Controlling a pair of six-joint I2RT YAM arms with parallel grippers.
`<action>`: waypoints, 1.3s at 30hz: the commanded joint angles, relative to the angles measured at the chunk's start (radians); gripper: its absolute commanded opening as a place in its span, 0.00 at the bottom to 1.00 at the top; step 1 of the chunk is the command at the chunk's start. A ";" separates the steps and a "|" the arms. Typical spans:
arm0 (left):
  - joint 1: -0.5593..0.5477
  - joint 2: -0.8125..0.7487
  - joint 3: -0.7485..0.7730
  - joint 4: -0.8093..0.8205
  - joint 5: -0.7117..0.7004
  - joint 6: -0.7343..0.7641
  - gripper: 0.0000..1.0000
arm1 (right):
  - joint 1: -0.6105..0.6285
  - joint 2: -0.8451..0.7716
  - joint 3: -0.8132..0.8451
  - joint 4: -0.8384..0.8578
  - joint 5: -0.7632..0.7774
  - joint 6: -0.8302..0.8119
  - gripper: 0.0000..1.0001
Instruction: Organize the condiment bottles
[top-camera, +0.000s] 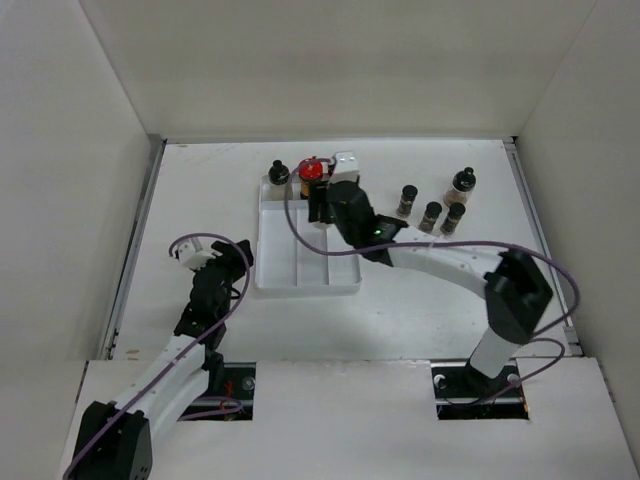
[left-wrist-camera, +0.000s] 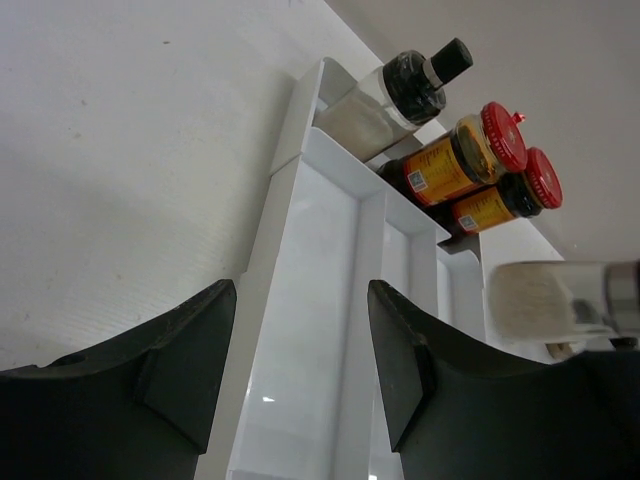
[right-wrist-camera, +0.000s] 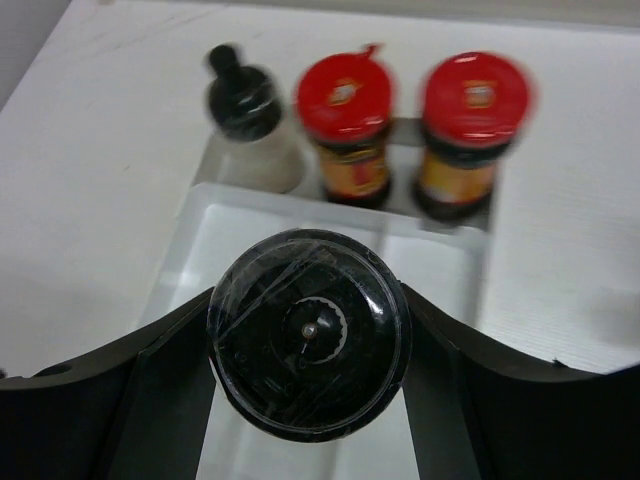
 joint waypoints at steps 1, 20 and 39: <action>0.021 -0.033 -0.016 0.014 -0.001 -0.013 0.53 | 0.052 0.118 0.193 0.157 -0.078 -0.034 0.50; 0.118 -0.044 -0.039 -0.051 0.016 -0.134 0.57 | 0.072 0.534 0.490 0.121 -0.108 0.014 0.74; 0.105 -0.006 -0.029 -0.017 0.036 -0.105 0.58 | -0.415 -0.182 -0.158 0.135 -0.050 0.040 0.45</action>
